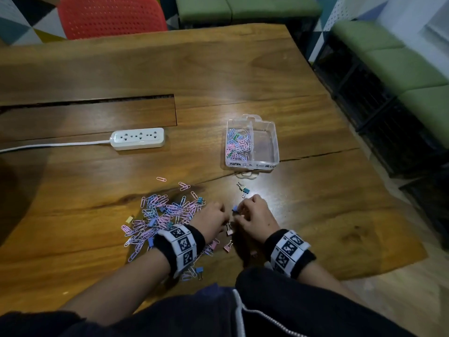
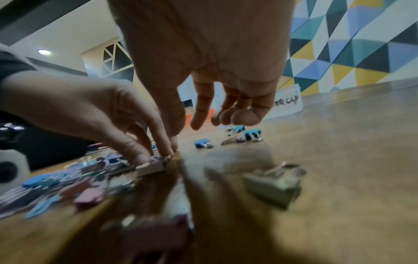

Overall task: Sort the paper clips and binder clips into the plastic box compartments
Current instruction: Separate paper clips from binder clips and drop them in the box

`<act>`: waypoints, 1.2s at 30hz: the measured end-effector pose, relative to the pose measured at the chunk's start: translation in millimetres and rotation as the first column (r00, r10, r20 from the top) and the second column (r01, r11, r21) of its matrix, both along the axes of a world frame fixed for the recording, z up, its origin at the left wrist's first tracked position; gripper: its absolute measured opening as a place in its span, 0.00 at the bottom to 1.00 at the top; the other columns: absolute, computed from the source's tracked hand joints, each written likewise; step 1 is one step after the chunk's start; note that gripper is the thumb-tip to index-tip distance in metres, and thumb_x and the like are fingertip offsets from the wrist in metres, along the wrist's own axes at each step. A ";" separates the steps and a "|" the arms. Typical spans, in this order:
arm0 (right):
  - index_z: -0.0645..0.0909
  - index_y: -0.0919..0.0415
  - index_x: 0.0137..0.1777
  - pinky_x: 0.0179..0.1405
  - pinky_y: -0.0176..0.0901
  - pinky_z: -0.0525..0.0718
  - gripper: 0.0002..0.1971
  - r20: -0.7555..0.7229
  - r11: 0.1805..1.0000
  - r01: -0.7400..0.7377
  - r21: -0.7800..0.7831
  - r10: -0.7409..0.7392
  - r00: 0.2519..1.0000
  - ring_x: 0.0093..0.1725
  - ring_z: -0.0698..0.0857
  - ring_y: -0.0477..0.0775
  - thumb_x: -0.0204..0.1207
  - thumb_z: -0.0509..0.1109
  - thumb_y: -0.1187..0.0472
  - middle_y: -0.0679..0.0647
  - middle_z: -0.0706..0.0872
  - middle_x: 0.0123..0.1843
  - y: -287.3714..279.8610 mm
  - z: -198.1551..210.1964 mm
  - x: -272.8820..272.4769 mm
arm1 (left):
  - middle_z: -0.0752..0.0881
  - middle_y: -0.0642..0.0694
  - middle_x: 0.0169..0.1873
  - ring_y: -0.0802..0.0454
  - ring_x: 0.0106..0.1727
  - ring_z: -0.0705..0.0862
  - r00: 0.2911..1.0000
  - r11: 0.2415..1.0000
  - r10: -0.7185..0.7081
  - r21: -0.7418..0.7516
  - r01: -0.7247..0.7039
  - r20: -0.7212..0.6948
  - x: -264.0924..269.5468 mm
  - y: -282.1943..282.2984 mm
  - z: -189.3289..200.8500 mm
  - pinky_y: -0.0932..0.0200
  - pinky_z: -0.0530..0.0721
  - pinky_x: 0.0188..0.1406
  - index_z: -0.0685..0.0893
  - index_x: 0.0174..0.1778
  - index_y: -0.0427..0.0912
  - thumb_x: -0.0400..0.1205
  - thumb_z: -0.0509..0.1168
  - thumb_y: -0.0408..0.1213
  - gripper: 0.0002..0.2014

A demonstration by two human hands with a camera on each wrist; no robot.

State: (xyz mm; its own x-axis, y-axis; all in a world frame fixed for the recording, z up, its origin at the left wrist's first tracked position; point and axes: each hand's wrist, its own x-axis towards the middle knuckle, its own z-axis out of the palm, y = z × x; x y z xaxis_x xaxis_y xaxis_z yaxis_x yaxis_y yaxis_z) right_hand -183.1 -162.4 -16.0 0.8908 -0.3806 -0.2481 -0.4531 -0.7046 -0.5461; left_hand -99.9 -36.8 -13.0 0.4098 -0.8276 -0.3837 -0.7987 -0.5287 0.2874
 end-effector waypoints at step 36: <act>0.78 0.62 0.58 0.62 0.51 0.76 0.15 -0.127 0.967 -0.256 0.020 0.256 0.958 0.58 0.74 0.58 0.71 0.68 0.67 0.58 0.75 0.56 53.7 -7.6 6.7 | 0.79 0.41 0.54 0.44 0.59 0.79 0.966 0.966 0.259 0.007 -0.259 -0.013 12.7 26.3 9.2 0.51 0.80 0.57 0.84 0.53 0.39 0.78 0.66 0.42 0.13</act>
State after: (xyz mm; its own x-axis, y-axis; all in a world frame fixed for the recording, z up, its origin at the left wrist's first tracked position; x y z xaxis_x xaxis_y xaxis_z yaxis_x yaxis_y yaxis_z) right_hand -176.5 -108.7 -23.7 0.9193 -0.1429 -0.3667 -0.3238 -0.8044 -0.4982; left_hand -87.3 -10.5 -3.9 0.6042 -0.6923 -0.3945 -0.6306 -0.7181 0.2944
